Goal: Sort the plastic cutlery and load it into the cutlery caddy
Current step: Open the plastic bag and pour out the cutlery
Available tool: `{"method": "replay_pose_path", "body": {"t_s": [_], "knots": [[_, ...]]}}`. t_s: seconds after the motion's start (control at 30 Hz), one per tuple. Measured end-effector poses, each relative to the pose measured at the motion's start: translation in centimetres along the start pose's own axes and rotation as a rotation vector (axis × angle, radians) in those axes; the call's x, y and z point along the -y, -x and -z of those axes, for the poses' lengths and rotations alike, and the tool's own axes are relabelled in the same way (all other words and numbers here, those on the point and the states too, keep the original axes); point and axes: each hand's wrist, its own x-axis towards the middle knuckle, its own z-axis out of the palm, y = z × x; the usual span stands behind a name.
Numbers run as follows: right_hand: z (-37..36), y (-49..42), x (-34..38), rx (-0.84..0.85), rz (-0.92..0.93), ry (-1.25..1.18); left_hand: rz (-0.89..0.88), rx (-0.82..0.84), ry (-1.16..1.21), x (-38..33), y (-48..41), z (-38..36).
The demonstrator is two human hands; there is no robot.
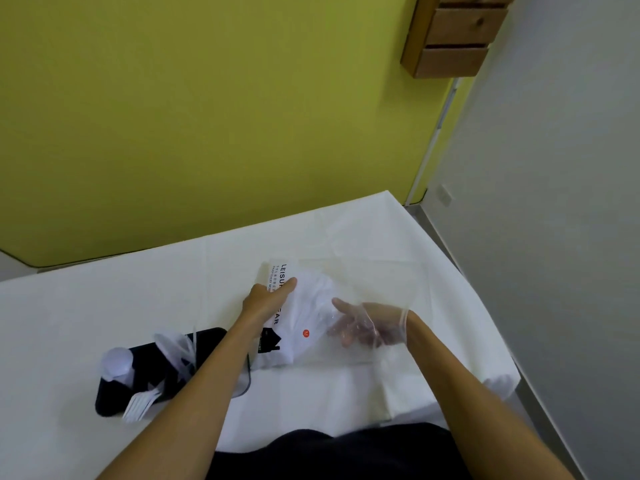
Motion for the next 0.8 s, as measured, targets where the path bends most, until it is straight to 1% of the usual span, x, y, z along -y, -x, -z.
{"method": "replay_pose_path", "body": {"t_s": [0.03,0.1,0.17,0.23,0.3,0.37,0.43,0.53,0.6,0.7,0.77,0.8], "knots": [[0.0,-0.1,0.0,0.009,-0.002,-0.048,0.005,0.049,0.005,0.1,-0.2,0.0],[-0.3,0.0,-0.2,-0.024,-0.004,-0.085,0.012,0.152,0.001,0.3,-0.1,-0.3],[-1.0,-0.2,-0.4,-0.100,0.053,-0.068,-0.004,0.241,0.015,-0.1,0.9,-0.6],[-1.6,-0.6,-0.6,-0.149,0.137,-0.099,-0.036,0.254,0.055,-0.1,1.1,-0.9],[-2.2,-1.0,-0.9,-0.159,0.207,-0.115,-0.064,0.234,0.105,-0.2,1.4,-0.8],[-2.7,-0.9,-1.1,-0.120,0.277,-0.156,-0.070,0.246,0.160,-0.3,1.6,-0.7],[-3.5,-0.4,-0.9,-0.033,0.380,-0.251,-0.064,0.289,0.229,-0.5,1.9,-0.8],[-4.2,0.2,-0.2,0.083,0.463,-0.383,-0.087,0.343,0.279,-1.1,2.6,-0.9],[-4.3,-0.1,0.0,0.066,0.453,-0.455,-0.109,0.369,0.306,-1.5,3.0,-0.8],[-4.0,-0.8,0.3,-0.043,0.367,-0.535,-0.144,0.334,0.314,-2.0,3.4,-0.7],[-3.5,-0.7,0.3,-0.056,0.349,-0.614,-0.160,0.310,0.331,-2.3,3.5,-0.5],[-3.2,-0.6,0.3,-0.036,0.362,-0.650,-0.162,0.304,0.352,-2.5,3.6,-0.4]]}}
